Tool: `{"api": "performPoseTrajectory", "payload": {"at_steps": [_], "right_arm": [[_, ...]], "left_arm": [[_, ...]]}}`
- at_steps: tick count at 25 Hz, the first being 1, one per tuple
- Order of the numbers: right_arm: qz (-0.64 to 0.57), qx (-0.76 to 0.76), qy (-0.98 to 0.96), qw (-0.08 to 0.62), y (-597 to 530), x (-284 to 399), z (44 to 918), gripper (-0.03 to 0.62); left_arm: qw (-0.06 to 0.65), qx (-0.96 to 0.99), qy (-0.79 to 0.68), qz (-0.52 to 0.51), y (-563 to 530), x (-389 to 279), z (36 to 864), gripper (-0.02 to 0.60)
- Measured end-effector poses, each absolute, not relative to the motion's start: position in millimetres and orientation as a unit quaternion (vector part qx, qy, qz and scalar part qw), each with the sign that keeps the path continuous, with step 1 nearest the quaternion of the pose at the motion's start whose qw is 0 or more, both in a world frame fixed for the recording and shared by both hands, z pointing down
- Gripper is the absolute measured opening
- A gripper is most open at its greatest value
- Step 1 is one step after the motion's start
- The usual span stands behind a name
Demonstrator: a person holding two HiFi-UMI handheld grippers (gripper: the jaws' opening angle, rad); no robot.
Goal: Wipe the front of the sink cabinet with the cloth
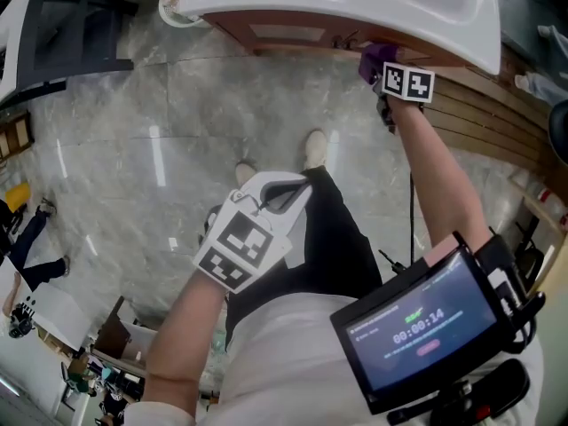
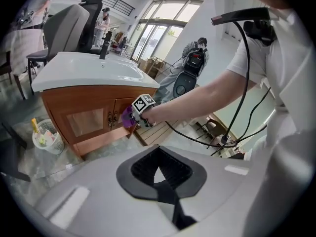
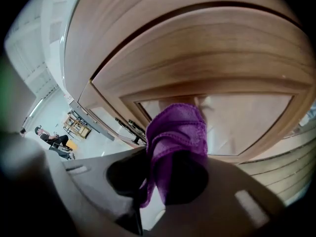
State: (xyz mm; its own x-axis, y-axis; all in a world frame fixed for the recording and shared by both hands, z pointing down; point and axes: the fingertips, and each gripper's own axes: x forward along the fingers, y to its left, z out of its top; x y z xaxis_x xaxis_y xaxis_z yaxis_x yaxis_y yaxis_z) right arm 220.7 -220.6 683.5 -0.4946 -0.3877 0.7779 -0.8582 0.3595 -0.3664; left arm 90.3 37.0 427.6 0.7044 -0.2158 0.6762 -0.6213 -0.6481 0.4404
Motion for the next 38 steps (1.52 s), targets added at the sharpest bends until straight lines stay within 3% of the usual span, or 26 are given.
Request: {"api": "performPoseTrajectory", "payload": {"at_steps": [27, 38], "right_arm": [[0.391, 0.393, -0.763, 0.333, -196.6, 49.8, 688.7, 0.081], [0.362, 0.336, -0.794, 0.353, -187.1, -76.7, 693.4, 0.081]], "left_arm": [[0.370, 0.839, -0.305, 0.257, 91.4, -66.7, 431.1, 0.006], [0.384, 0.821, -0.341, 0.247, 122.2, -130.1, 435.5, 0.006]]}}
